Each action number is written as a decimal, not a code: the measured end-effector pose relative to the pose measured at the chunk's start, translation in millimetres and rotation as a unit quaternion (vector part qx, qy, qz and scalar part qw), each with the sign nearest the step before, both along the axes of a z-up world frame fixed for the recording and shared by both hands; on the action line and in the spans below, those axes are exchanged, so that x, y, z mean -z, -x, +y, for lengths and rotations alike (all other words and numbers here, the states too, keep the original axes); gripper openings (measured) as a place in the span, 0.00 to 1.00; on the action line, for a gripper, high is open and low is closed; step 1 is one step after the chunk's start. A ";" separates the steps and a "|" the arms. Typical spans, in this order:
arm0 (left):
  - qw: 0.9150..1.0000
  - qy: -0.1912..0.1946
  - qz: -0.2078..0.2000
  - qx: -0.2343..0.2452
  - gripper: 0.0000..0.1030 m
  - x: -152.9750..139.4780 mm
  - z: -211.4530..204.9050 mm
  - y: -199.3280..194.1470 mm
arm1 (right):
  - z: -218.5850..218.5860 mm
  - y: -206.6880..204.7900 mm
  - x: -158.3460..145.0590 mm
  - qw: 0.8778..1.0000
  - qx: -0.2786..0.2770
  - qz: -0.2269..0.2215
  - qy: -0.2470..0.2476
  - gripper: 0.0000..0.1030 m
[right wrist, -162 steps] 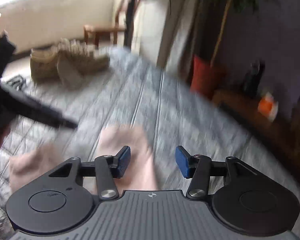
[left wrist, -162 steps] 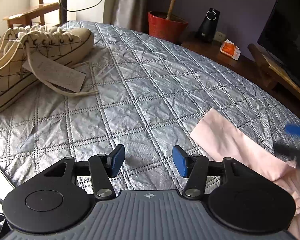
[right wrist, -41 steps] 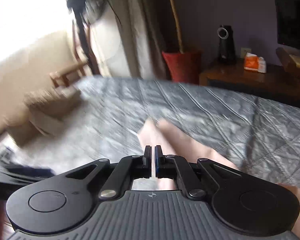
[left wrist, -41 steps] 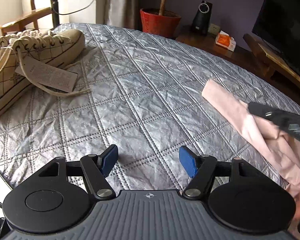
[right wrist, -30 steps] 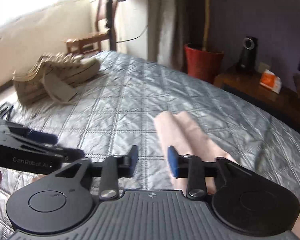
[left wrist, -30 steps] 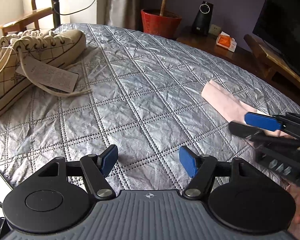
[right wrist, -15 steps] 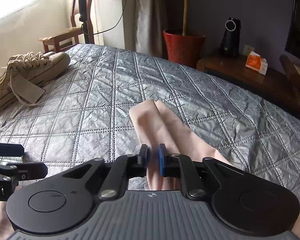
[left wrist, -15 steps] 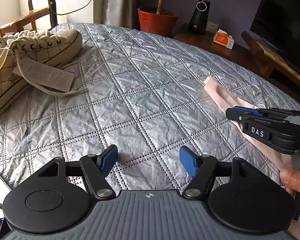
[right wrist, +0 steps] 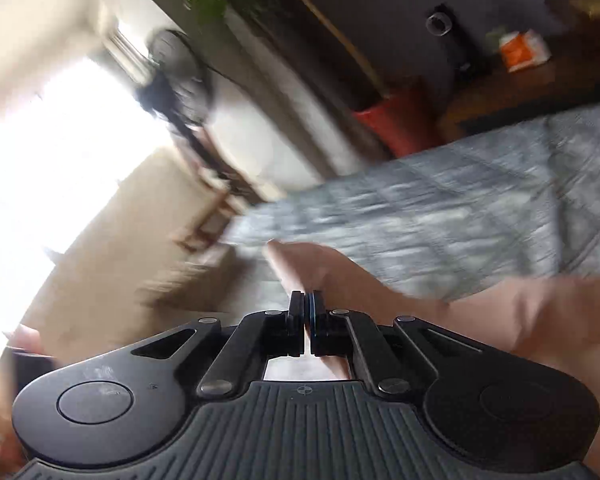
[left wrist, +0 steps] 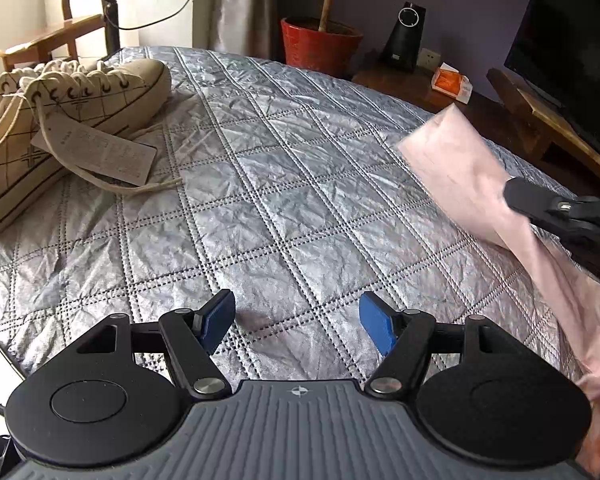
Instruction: Fold clothes
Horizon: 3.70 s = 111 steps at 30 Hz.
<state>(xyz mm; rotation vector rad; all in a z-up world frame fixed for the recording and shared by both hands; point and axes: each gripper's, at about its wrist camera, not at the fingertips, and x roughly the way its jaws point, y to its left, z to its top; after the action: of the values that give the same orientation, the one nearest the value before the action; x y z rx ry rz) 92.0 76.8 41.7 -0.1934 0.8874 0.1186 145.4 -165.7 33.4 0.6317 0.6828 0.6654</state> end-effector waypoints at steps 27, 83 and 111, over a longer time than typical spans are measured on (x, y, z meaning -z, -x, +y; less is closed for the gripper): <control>0.996 -0.019 -0.002 -0.087 0.72 -4.3 32.9 2.5 | 106.8 26.9 9.5 0.910 -0.120 -0.134 0.373 0.43; 0.993 -0.024 -0.006 -0.117 0.75 -2.6 42.0 2.6 | 123.5 -0.5 5.3 0.911 -0.134 -0.073 0.384 0.78; 0.991 -0.022 0.011 -0.128 0.75 0.7 52.4 1.0 | 144.3 -44.9 -8.2 0.881 -0.211 -0.132 0.403 0.05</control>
<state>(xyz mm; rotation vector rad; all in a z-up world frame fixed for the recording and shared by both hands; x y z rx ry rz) 91.0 129.1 41.0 -0.2638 0.8787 0.3795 190.3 -21.4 41.6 -0.3923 0.7698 0.7710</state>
